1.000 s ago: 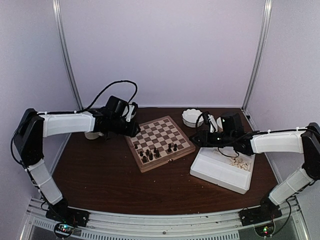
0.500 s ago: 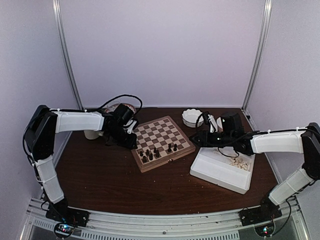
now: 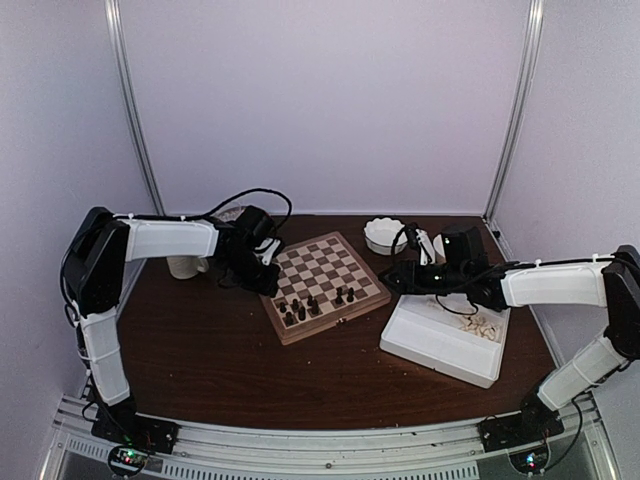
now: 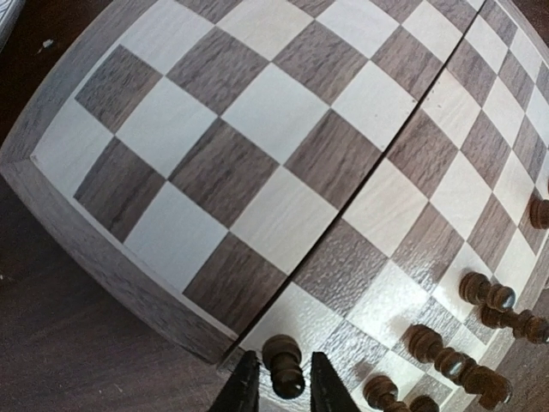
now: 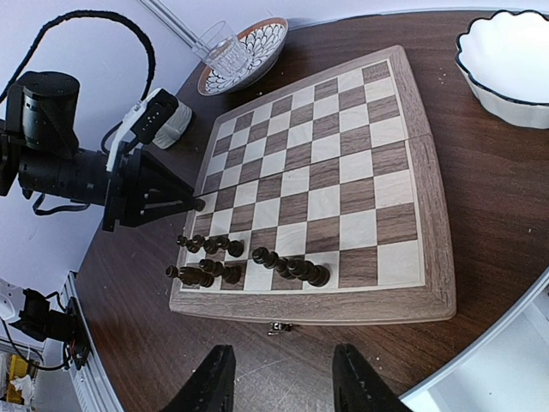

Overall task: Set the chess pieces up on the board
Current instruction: Pick up the pawn from the chessboard, then place the pawn on d7.

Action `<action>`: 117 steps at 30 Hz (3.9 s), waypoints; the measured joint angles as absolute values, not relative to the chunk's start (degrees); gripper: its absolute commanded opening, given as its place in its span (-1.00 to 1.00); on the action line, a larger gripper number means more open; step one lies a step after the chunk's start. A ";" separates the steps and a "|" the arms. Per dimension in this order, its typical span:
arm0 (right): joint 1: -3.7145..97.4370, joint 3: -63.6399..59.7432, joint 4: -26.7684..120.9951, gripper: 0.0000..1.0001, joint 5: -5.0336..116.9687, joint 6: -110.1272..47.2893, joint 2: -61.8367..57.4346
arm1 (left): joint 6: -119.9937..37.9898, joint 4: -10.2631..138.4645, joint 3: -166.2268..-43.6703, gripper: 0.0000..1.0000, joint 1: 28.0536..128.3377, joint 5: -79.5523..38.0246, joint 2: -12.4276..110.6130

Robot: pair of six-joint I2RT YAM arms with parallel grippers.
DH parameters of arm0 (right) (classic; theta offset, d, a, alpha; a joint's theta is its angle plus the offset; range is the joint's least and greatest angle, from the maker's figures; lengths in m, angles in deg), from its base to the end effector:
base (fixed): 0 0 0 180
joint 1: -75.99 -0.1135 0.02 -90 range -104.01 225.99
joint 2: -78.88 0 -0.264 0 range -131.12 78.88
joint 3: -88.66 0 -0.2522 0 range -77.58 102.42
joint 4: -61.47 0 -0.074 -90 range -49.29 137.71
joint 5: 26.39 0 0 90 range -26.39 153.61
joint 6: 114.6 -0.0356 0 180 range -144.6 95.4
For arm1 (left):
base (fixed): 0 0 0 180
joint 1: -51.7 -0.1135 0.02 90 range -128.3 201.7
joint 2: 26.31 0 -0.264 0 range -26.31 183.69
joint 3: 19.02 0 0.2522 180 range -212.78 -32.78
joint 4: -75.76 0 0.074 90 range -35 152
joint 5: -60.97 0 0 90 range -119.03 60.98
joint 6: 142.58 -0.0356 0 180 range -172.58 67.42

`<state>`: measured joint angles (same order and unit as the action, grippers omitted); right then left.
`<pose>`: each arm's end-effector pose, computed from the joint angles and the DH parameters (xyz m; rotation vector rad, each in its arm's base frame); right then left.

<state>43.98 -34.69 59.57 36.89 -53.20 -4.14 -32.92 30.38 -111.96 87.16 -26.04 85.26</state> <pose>0.2519 0.1763 0.2134 -0.3747 2.1732 1.1062 0.3280 -0.2359 0.1800 0.3931 2.7129 -0.3561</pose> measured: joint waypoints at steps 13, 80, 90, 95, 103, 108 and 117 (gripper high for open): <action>43.98 -34.69 59.54 -0.17 36.89 -53.05 -4.14 | -32.70 29.16 -114.05 -0.77 87.16 -26.13 85.78; 43.98 -38.93 61.77 -0.19 45.30 -51.74 -0.23 | -40.24 23.32 -133.79 -0.88 98.74 -23.92 93.71; 43.96 -39.41 62.60 -0.20 47.20 -51.72 0.31 | -41.38 22.71 -137.03 -0.87 98.74 -22.54 97.10; 43.98 -39.67 62.67 -0.20 47.23 -51.72 0.49 | -41.42 22.69 -137.59 -0.85 98.74 -22.57 97.82; 43.96 -39.74 62.82 -0.20 47.47 -51.72 0.99 | -41.45 22.34 -139.26 -0.84 98.74 -22.83 100.01; 43.96 -39.74 62.89 -0.20 47.64 -51.72 1.01 | -41.47 22.01 -139.32 -0.82 98.74 -22.85 101.36; 43.96 -39.74 62.91 -0.19 47.64 -51.72 1.01 | -41.62 21.35 -139.32 -0.78 98.74 -23.00 101.95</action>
<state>43.96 -39.74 62.91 47.64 -51.72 1.01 -41.62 21.35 -139.32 98.74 -23.00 101.95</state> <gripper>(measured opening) 0.404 0.112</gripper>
